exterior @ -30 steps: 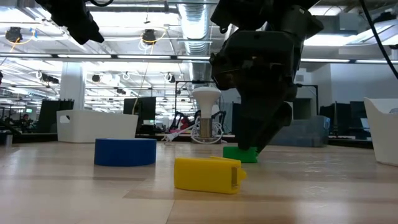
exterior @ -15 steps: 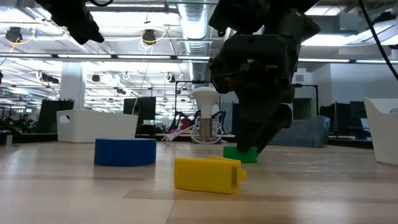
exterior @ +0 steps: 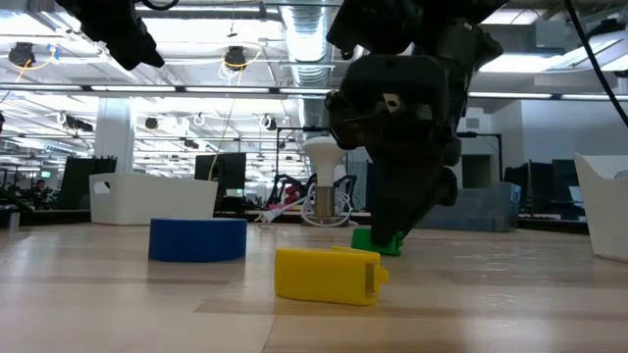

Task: Pick and place Stapler, Stapler remover, tape
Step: Put the right green stapler into the black bin

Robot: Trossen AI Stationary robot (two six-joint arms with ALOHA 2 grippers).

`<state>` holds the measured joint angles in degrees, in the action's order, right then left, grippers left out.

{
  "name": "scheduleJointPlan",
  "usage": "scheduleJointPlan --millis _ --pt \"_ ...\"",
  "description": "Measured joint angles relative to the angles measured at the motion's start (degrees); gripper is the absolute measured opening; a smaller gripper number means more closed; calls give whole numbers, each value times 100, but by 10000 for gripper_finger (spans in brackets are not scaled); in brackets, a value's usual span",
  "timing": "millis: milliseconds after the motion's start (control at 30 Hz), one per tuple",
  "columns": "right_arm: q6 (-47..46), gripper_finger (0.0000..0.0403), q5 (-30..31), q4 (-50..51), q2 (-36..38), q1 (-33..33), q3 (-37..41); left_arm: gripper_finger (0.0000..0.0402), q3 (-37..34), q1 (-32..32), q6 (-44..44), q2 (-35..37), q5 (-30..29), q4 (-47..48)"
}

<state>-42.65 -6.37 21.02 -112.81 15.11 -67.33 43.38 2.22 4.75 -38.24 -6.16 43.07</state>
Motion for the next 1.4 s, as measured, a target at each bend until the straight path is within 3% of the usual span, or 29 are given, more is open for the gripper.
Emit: scheduleJointPlan --millis 1033,1267,1400 --pt "424 60 108 36 144 -361 28 1 -2 0 0 0 -1 2" --pt "696 60 133 215 503 -593 36 1 -2 0 2 0 -1 3" --pt "864 60 537 576 927 -744 22 1 -2 1 1 -1 0 5"
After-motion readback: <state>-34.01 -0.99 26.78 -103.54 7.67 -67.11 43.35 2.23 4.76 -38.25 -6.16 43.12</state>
